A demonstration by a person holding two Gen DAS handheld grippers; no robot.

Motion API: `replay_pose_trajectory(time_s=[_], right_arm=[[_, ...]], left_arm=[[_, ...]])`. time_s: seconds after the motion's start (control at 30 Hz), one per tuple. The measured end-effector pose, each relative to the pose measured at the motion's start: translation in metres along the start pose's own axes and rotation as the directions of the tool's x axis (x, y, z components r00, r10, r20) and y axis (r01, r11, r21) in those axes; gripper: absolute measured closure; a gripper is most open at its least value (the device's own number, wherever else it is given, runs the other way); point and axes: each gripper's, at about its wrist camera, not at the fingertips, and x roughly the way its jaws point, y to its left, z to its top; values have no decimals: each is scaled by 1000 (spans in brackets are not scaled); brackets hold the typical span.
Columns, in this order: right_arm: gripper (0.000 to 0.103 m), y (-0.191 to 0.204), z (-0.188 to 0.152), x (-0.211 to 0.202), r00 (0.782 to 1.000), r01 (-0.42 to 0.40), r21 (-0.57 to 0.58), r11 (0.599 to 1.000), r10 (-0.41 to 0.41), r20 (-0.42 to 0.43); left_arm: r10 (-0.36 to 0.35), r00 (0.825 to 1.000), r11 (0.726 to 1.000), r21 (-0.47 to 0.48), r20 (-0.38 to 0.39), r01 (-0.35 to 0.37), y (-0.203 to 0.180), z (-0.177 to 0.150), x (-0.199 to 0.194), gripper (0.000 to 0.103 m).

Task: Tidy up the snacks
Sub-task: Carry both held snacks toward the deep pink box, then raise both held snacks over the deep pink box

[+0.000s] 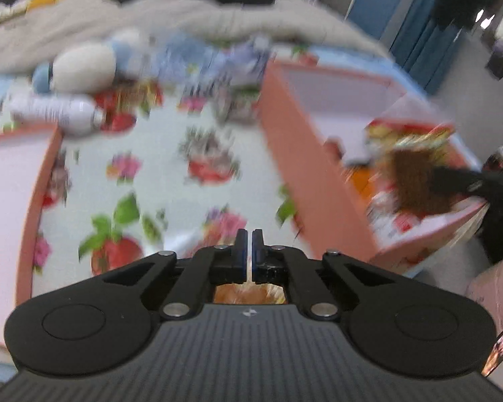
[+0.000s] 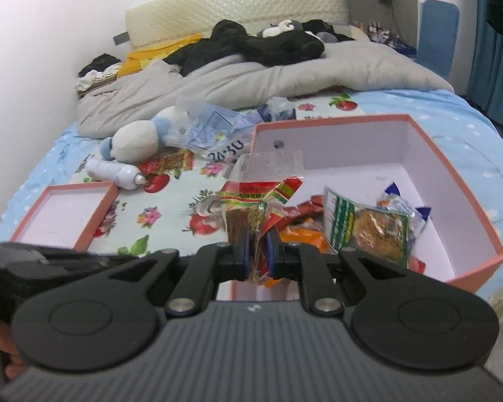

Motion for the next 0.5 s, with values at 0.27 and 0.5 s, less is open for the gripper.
replay_pose_trajectory(time_s=[0.27,0.5], right_arm=[[90,-8,-7,4,1000,11,40,999,-11,-10],[90,-11,-10,7,1000,21,49,999,-20,-19]], left_arm=[[43,995,999,-2,-88,-43,21,-25,58,16],[89,992,980,187,-86,-71,13,-27,87,16]])
